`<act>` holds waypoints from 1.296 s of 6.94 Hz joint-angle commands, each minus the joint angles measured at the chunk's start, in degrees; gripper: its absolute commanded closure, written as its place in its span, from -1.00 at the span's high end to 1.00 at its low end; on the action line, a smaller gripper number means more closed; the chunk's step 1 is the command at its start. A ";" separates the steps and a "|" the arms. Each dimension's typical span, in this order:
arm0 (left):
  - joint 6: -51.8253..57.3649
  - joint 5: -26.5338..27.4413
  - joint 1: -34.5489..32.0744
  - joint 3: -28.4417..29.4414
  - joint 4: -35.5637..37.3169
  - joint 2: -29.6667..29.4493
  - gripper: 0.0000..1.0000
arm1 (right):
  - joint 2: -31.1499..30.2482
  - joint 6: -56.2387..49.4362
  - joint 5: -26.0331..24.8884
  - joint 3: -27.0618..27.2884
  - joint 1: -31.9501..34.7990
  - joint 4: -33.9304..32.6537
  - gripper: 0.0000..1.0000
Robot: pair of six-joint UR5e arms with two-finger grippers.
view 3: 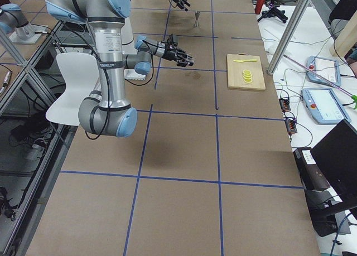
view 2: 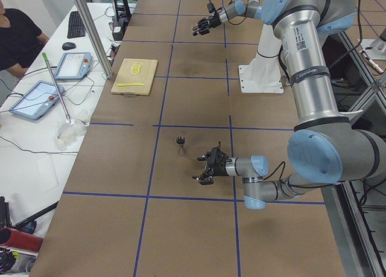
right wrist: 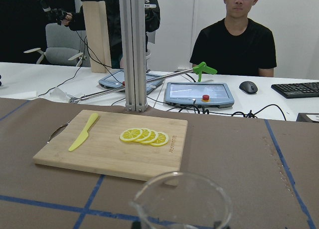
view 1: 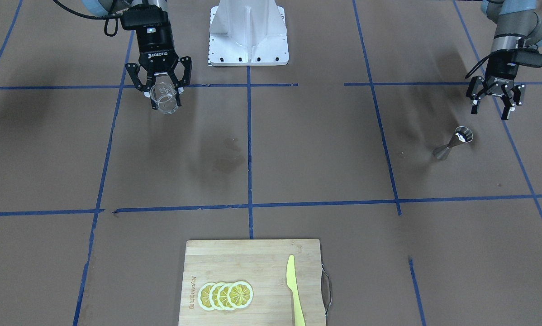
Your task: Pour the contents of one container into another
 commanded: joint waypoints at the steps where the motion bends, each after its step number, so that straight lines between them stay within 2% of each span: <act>1: 0.55 -16.78 -17.53 1.47 4.07 -1.51 1.00 | -0.98 0.31 -0.34 -0.11 0.12 0.00 -1.00; 2: 7.79 -25.42 -29.82 1.64 10.89 -7.87 1.00 | -1.16 0.39 -0.42 -0.20 0.21 0.00 -1.00; 3: 13.60 -31.68 -37.43 1.64 16.53 -11.24 1.00 | -1.51 1.18 -0.51 -0.20 0.30 0.00 -1.00; 5: 17.25 -41.10 -46.25 1.64 26.37 -17.39 1.00 | -3.00 3.98 -0.60 -2.90 0.13 0.43 -1.00; 7: 22.16 -49.99 -52.95 1.64 37.97 -23.72 1.00 | -4.31 7.16 -2.00 -11.94 0.04 11.81 -1.00; 8: 23.58 -53.25 -54.72 1.64 42.64 -25.93 1.00 | -4.93 6.38 -4.97 -17.02 -0.23 17.17 -1.00; 9: 23.59 -53.45 -54.82 1.38 42.69 -26.04 1.00 | -5.55 6.28 -5.26 -19.25 -0.23 22.53 -1.00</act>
